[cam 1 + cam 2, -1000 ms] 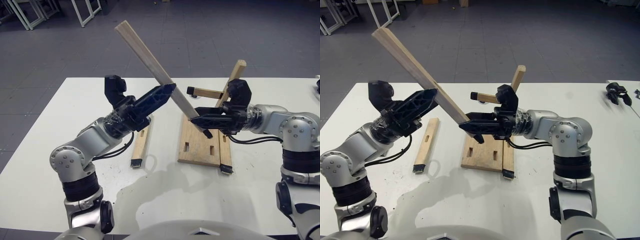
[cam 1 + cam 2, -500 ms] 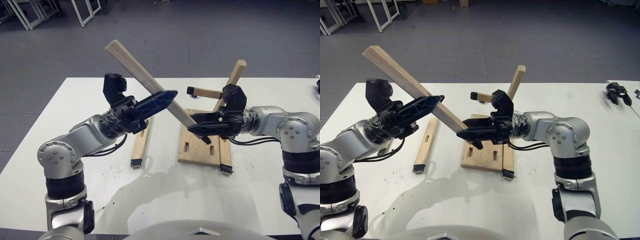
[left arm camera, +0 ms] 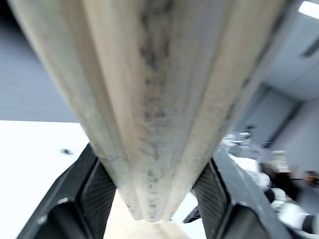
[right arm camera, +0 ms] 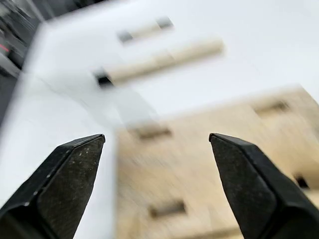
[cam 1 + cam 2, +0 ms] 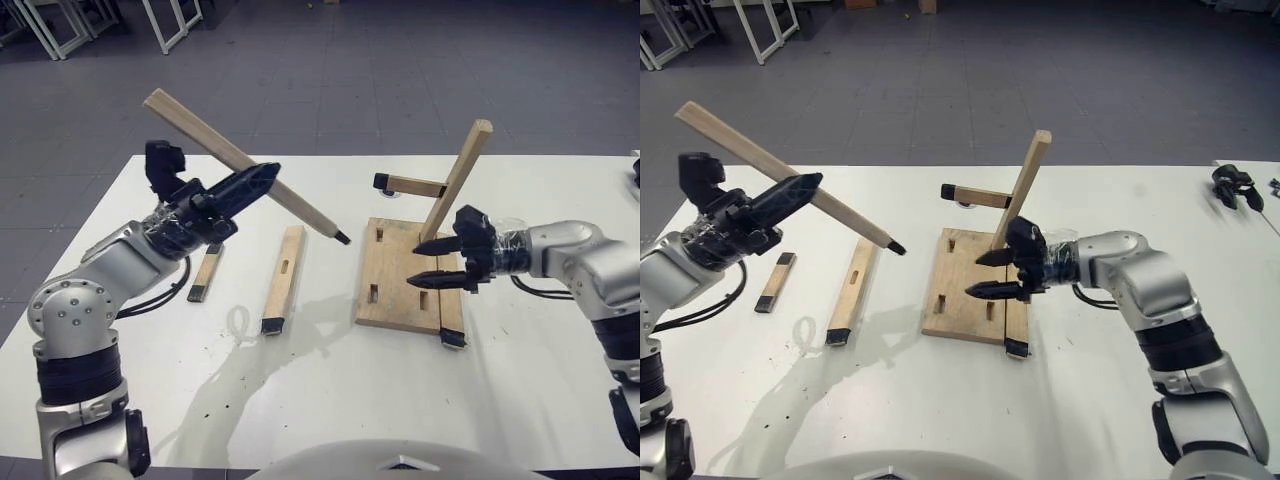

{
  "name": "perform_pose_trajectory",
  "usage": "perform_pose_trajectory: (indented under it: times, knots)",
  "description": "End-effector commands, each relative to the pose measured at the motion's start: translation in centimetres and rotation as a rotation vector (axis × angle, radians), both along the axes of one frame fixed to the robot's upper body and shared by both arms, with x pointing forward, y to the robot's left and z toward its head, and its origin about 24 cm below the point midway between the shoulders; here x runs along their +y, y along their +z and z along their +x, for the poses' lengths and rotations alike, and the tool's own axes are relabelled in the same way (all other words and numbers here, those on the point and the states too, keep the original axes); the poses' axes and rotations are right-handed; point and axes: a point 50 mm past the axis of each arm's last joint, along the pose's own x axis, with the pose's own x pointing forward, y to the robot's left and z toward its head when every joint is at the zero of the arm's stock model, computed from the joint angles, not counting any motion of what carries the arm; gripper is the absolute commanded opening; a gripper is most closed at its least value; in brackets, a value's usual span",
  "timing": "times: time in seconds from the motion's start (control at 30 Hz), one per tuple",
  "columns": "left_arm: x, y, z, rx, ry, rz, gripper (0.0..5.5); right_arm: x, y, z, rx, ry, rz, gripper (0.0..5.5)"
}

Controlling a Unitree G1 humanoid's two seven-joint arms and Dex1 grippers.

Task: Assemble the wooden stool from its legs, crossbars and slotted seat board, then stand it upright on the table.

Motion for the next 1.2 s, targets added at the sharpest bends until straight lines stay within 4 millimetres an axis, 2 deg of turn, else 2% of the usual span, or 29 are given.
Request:
perform_pose_trajectory:
  times: [0.03,0.23,0.37,0.47,0.57,0.63,0.73,0.8,0.9,0.97,1.03,1.1,1.2]
  knots:
    - [0.5,-1.0,0.3,-0.023,0.089,0.07,2.05,0.0,-1.7,0.3,-0.146,0.013,-0.183,3.86]
    - [-0.5,-2.3,0.3,-0.014,0.091,0.097,2.05,0.7,-3.6,0.3,-0.324,0.143,-0.434,3.86]
    - [-0.8,-2.6,0.1,-0.006,0.083,0.109,2.05,1.1,-3.5,0.0,-0.445,0.292,-0.548,3.86]
    - [-1.1,-2.8,0.2,-0.004,0.079,0.121,2.05,2.4,-3.5,-1.0,-0.517,0.465,-0.554,3.86]
    - [-1.0,-2.8,0.2,-0.003,0.086,0.127,2.05,3.7,-4.5,-2.2,-0.577,0.636,-0.514,3.86]
    - [-0.8,-2.8,0.3,0.001,0.091,0.131,2.05,4.0,-4.8,-3.1,-0.598,0.746,-0.461,3.86]
    - [-0.7,-3.3,0.0,0.022,0.079,0.136,2.05,4.4,-4.2,-4.3,-0.652,0.894,-0.382,3.86]
    - [-0.9,-3.8,-0.3,0.036,0.066,0.135,2.05,4.2,-4.0,-5.2,-0.659,0.987,-0.355,3.86]
    - [-1.8,-4.2,-0.9,0.046,-0.005,0.145,2.05,2.3,-3.8,-6.3,-0.634,1.1,-0.401,3.86]
    - [-2.3,-4.3,-1.3,0.035,-0.052,0.156,2.05,0.7,-3.0,-5.3,-0.666,1.134,-0.499,3.86]
    - [-2.8,-4.4,-1.4,0.022,-0.087,0.182,2.05,-0.5,-1.5,-3.4,-0.794,1.155,-0.624,3.86]
    - [-3.4,-4.3,-1.0,-0.003,-0.117,0.195,2.05,-0.3,-0.2,-2.1,-0.94,1.144,-0.656,3.86]
    - [-4.5,-4.2,-0.1,-0.061,-0.167,0.228,2.05,-0.3,0.6,-1.3,-1.037,1.125,-0.657,3.86]
